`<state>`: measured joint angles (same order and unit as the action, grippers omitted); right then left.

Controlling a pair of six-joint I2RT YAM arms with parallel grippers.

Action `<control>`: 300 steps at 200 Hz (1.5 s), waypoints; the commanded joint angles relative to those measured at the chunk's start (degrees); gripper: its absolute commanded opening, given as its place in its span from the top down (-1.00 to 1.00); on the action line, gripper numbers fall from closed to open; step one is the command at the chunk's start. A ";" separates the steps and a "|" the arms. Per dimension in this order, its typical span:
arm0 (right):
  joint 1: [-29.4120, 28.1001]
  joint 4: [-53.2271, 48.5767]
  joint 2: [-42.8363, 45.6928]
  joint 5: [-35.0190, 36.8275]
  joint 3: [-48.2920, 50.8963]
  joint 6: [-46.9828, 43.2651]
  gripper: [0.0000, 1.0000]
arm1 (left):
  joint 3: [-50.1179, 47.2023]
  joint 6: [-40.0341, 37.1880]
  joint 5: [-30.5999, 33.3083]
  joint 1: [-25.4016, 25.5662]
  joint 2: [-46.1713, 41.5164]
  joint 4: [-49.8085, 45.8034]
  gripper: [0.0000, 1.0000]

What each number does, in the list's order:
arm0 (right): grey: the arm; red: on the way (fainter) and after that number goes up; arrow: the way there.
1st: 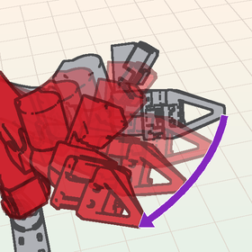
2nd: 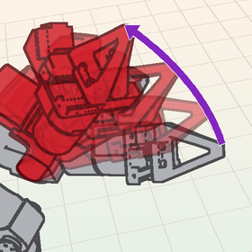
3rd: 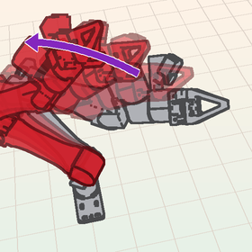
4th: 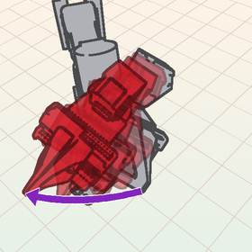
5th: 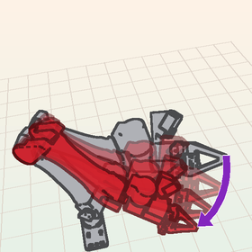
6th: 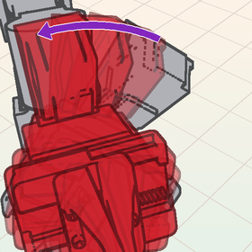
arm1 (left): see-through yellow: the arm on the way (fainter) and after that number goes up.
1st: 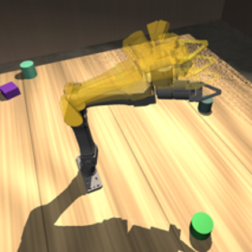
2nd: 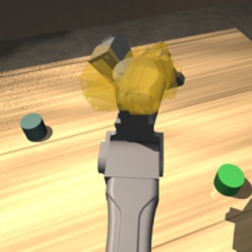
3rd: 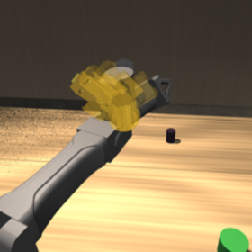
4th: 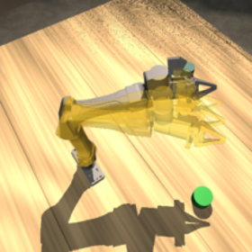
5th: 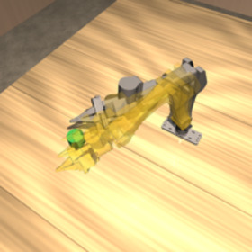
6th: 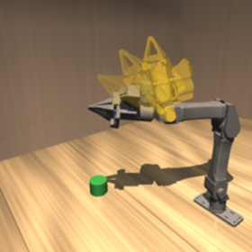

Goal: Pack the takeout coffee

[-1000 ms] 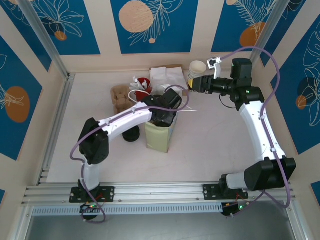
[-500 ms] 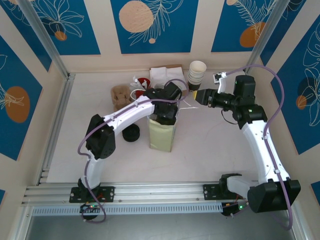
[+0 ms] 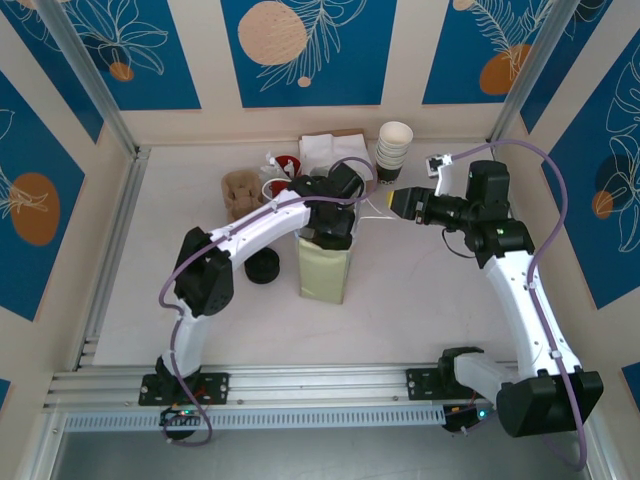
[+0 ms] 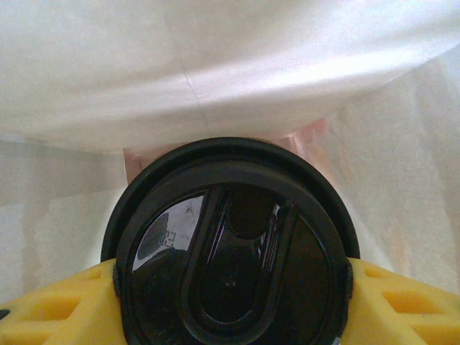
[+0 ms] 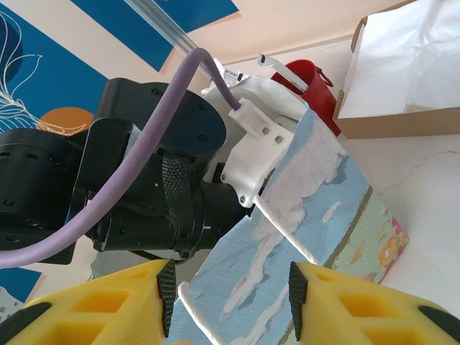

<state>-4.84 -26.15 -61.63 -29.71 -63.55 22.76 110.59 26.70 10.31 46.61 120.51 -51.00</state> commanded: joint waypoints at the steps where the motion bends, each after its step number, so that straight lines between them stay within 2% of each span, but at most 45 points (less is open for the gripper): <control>1: -0.83 -0.57 0.86 0.35 0.86 0.31 0.05 | -1.71 1.16 -4.13 -0.47 5.68 -3.99 -0.17; 34: -2.12 -0.65 0.65 1.29 0.71 0.77 0.05 | -1.26 1.31 -4.16 -0.42 4.89 -4.10 -0.19; 66: -3.92 0.70 -0.21 3.32 0.29 2.90 0.04 | 1.90 2.10 -4.33 -0.50 4.03 -5.38 -0.37; 114: -7.72 0.07 -4.81 7.87 -2.22 6.53 -0.09 | 7.14 2.75 -3.57 -0.77 4.42 -7.34 -0.52; 168: -10.63 -2.20 -7.27 15.08 -4.35 6.65 -0.25 | 10.78 3.32 -1.65 -0.79 4.56 -9.68 -0.68; 252: -13.72 -6.95 -10.94 23.05 -7.49 7.93 -0.26 | 14.98 5.81 -0.81 -0.83 5.26 -13.40 -0.77; 300: -14.29 -7.99 -12.36 22.66 -8.10 8.53 -0.24 | 16.67 6.51 -0.77 -0.82 5.78 -15.00 -0.77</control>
<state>-18.57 -32.25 -73.23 -7.97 -69.84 30.44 124.68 31.73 9.02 46.28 125.03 -63.16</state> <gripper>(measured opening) 0.622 0.884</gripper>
